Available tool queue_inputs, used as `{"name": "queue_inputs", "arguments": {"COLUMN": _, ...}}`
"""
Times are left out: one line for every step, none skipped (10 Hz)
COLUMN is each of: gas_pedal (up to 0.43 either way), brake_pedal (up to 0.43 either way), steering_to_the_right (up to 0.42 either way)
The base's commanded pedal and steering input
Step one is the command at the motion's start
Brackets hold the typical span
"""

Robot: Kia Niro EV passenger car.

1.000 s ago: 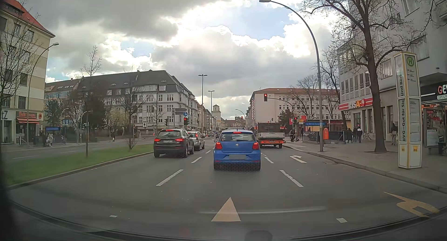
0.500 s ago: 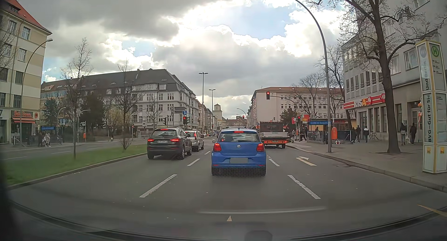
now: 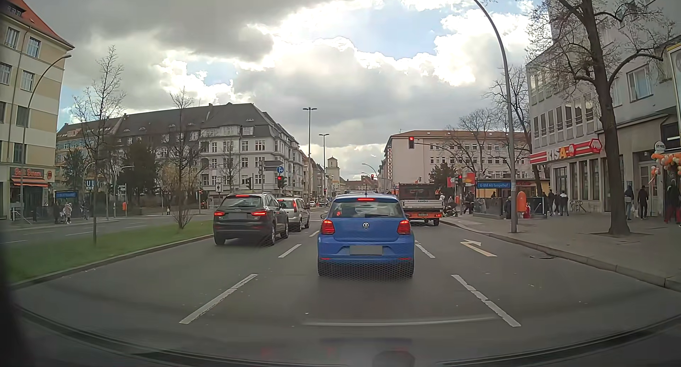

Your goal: Follow the waypoints while adhering to traffic rules and regulations

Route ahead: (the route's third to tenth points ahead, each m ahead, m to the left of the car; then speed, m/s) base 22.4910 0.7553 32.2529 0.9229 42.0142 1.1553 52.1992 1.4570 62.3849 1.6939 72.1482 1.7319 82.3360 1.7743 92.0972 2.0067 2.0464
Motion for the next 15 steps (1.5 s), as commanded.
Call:
{"name": "queue_inputs", "arguments": {"gas_pedal": 0.0, "brake_pedal": 0.305, "steering_to_the_right": -0.003}}
{"name": "queue_inputs", "arguments": {"gas_pedal": 0.0, "brake_pedal": 0.305, "steering_to_the_right": -0.003}}
{"name": "queue_inputs", "arguments": {"gas_pedal": 0.0, "brake_pedal": 0.305, "steering_to_the_right": -0.003}}
{"name": "queue_inputs", "arguments": {"gas_pedal": 0.0, "brake_pedal": 0.305, "steering_to_the_right": -0.003}}
{"name": "queue_inputs", "arguments": {"gas_pedal": 0.0, "brake_pedal": 0.305, "steering_to_the_right": -0.002}}
{"name": "queue_inputs", "arguments": {"gas_pedal": 0.0, "brake_pedal": 0.299, "steering_to_the_right": -0.002}}
{"name": "queue_inputs", "arguments": {"gas_pedal": 0.0, "brake_pedal": 0.305, "steering_to_the_right": -0.002}}
{"name": "queue_inputs", "arguments": {"gas_pedal": 0.0, "brake_pedal": 0.299, "steering_to_the_right": -0.001}}
{"name": "queue_inputs", "arguments": {"gas_pedal": 0.0, "brake_pedal": 0.299, "steering_to_the_right": -0.002}}
{"name": "queue_inputs", "arguments": {"gas_pedal": 0.0, "brake_pedal": 0.299, "steering_to_the_right": -0.002}}
{"name": "queue_inputs", "arguments": {"gas_pedal": 0.0, "brake_pedal": 0.293, "steering_to_the_right": -0.002}}
{"name": "queue_inputs", "arguments": {"gas_pedal": 0.0, "brake_pedal": 0.287, "steering_to_the_right": -0.001}}
{"name": "queue_inputs", "arguments": {"gas_pedal": 0.0, "brake_pedal": 0.28, "steering_to_the_right": -0.001}}
{"name": "queue_inputs", "arguments": {"gas_pedal": 0.0, "brake_pedal": 0.274, "steering_to_the_right": -0.001}}
{"name": "queue_inputs", "arguments": {"gas_pedal": 0.0, "brake_pedal": 0.262, "steering_to_the_right": -0.001}}
